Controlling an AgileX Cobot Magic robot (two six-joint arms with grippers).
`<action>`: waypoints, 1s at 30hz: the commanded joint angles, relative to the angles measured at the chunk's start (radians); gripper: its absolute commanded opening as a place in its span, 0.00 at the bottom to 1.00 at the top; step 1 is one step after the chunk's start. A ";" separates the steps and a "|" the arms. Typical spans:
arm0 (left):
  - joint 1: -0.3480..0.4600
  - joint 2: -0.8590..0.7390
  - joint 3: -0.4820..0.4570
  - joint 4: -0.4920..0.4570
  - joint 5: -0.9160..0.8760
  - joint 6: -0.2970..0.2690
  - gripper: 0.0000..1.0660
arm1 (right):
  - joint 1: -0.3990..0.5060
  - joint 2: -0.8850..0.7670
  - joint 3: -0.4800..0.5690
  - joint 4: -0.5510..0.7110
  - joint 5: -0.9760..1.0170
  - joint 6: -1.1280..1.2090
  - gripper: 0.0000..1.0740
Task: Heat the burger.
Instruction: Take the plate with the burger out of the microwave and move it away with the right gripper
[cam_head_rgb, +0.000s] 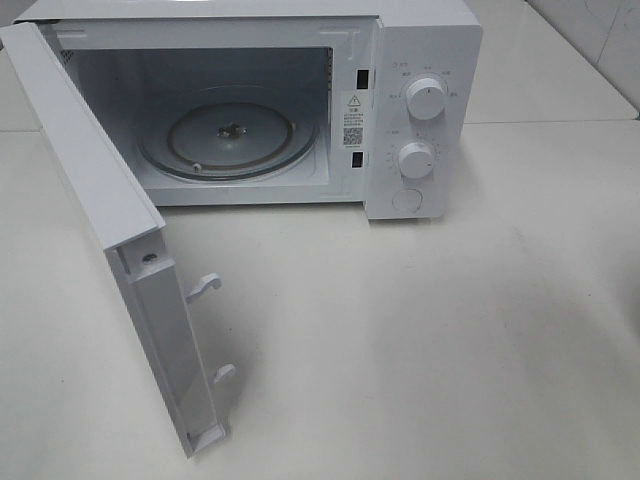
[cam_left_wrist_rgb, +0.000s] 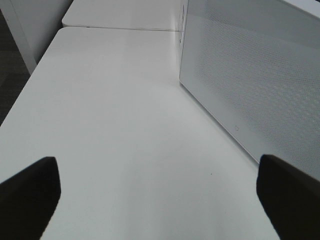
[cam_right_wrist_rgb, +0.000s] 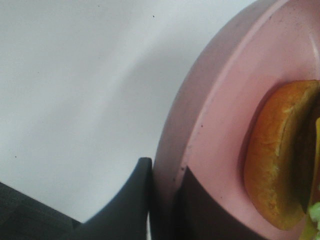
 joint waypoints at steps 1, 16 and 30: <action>0.000 -0.018 0.003 -0.004 -0.007 0.004 0.94 | -0.005 0.032 -0.009 -0.080 0.012 0.045 0.00; 0.000 -0.018 0.003 -0.004 -0.007 0.004 0.94 | -0.005 0.383 -0.164 -0.130 0.093 0.432 0.00; 0.000 -0.018 0.003 -0.004 -0.007 0.004 0.94 | -0.017 0.612 -0.184 -0.131 0.045 0.699 0.00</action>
